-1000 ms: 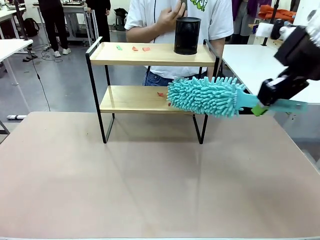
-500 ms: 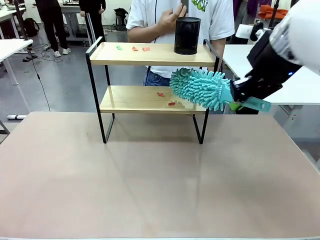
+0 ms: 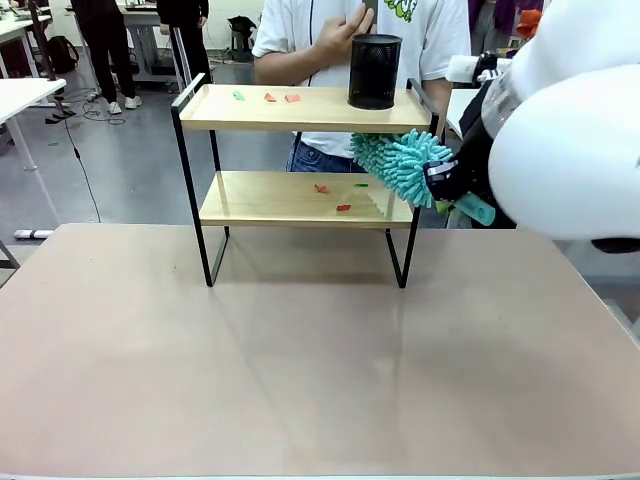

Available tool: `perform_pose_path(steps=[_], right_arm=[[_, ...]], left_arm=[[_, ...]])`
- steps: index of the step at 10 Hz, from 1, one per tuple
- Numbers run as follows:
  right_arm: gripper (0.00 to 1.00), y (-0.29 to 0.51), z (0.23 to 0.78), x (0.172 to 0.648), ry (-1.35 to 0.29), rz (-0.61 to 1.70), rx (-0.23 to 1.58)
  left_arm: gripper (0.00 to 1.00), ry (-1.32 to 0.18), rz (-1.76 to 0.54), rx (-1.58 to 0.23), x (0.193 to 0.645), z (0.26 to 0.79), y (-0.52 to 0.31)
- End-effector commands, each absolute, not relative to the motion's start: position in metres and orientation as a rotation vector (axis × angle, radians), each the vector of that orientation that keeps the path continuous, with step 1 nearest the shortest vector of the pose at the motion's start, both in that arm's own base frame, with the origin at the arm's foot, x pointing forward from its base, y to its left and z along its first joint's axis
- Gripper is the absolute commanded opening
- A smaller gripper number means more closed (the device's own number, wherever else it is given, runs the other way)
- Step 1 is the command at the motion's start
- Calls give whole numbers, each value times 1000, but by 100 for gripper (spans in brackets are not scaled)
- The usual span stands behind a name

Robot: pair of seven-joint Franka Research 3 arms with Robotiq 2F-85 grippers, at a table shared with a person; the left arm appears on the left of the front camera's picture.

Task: Clean the shelf.
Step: Clean the specific tier of the Shelf with the Duster once objects are removed.

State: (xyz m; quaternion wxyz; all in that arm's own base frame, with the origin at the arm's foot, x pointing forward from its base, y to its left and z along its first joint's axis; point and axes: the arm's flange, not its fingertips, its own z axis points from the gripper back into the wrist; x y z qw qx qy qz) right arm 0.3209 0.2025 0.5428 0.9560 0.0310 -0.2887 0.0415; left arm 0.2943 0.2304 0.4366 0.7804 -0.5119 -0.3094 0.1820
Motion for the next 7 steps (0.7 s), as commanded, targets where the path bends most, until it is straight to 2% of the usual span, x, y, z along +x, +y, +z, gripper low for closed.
perform_pose_path(steps=[1,7], right_arm=[[12,214,525,336,-624,2,-25],[12,226,484,357,-552,-57,-19]], left_arm=[[100,-694,370,-1113,294,436,229],[100,-694,370,-1113,294,436,229]])
